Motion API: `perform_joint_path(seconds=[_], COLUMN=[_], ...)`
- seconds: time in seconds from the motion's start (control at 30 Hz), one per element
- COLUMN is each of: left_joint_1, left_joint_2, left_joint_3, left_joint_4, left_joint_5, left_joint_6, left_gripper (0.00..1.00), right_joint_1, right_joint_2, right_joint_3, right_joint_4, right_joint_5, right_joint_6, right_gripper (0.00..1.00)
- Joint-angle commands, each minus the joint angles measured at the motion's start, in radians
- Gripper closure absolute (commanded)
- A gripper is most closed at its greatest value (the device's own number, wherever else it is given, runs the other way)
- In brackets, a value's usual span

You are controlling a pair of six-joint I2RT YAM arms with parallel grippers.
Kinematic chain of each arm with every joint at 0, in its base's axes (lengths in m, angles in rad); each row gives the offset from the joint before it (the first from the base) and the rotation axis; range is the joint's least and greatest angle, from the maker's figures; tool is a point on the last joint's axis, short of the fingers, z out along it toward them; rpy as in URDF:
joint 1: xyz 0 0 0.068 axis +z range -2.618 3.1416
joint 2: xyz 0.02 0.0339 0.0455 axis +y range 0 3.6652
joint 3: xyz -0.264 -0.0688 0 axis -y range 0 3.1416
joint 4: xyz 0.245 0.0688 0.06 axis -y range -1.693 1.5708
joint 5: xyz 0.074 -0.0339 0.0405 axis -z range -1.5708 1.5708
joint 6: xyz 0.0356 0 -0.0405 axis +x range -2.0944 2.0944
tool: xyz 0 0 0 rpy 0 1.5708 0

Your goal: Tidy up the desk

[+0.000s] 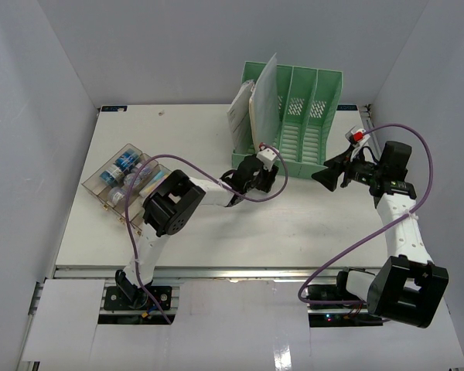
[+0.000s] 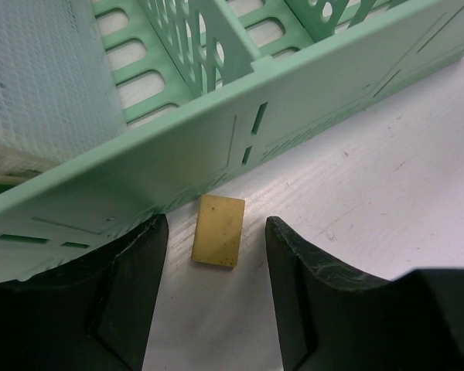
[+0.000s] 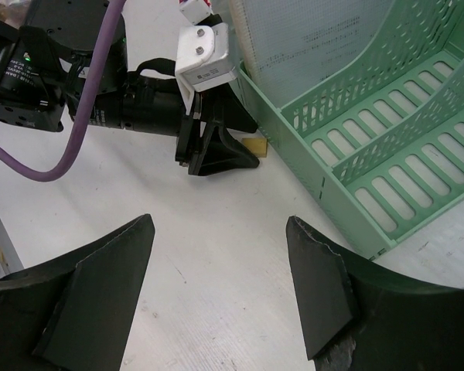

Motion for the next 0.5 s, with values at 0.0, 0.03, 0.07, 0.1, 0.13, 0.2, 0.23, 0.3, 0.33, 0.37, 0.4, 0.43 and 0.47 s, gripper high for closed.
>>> perform_joint_path(seconds=[0.0,0.03,0.07,0.1,0.13,0.2,0.23,0.3,0.33,0.37,0.4,0.43,0.47], left_joint_1=[0.003,0.003,0.003,0.003,0.003,0.003,0.003,0.003,0.002,0.002,0.0,-0.001,-0.004], left_joint_2=[0.011,0.013,0.013,0.012,0.012,0.004,-0.001,-0.012,-0.02,-0.032,-0.041,-0.05,-0.072], left_joint_3=[0.042,0.041,0.041,0.037,0.031,0.013,0.004,-0.023,-0.035,-0.043,-0.055,-0.068,-0.08], left_joint_4=[-0.031,-0.034,-0.036,-0.036,-0.035,-0.019,-0.01,0.012,0.017,0.026,0.032,0.037,0.041], left_joint_5=[-0.023,-0.025,-0.027,-0.028,-0.03,-0.039,-0.041,-0.04,-0.037,-0.031,-0.027,-0.024,-0.015], left_joint_6=[0.001,0.001,-0.001,-0.004,-0.008,-0.02,-0.023,-0.027,-0.028,-0.027,-0.026,-0.024,-0.024], left_gripper=[0.4,0.43,0.47,0.51,0.55,0.6,0.6,0.61,0.61,0.62,0.63,0.63,0.64], right_joint_1=[-0.013,-0.013,-0.014,-0.015,-0.016,-0.02,-0.021,-0.026,-0.028,-0.029,-0.032,-0.034,-0.035], right_joint_2=[-0.008,-0.008,-0.008,-0.007,-0.006,-0.005,-0.004,-0.004,-0.004,-0.003,-0.002,-0.002,0.0], right_joint_3=[-0.009,-0.01,-0.011,-0.011,-0.013,-0.015,-0.015,-0.019,-0.021,-0.021,-0.023,-0.024,-0.026], right_joint_4=[0.034,0.036,0.038,0.039,0.041,0.043,0.043,0.046,0.049,0.049,0.051,0.052,0.054], right_joint_5=[-0.033,-0.034,-0.034,-0.035,-0.035,-0.036,-0.036,-0.036,-0.036,-0.036,-0.036,-0.036,-0.037], right_joint_6=[0.003,0.003,0.005,0.007,0.008,0.008,0.008,0.008,0.01,0.011,0.011,0.011,0.012], right_gripper=[0.24,0.24,0.24,0.24,0.24,0.24,0.24,0.24,0.25,0.25,0.25,0.25,0.25])
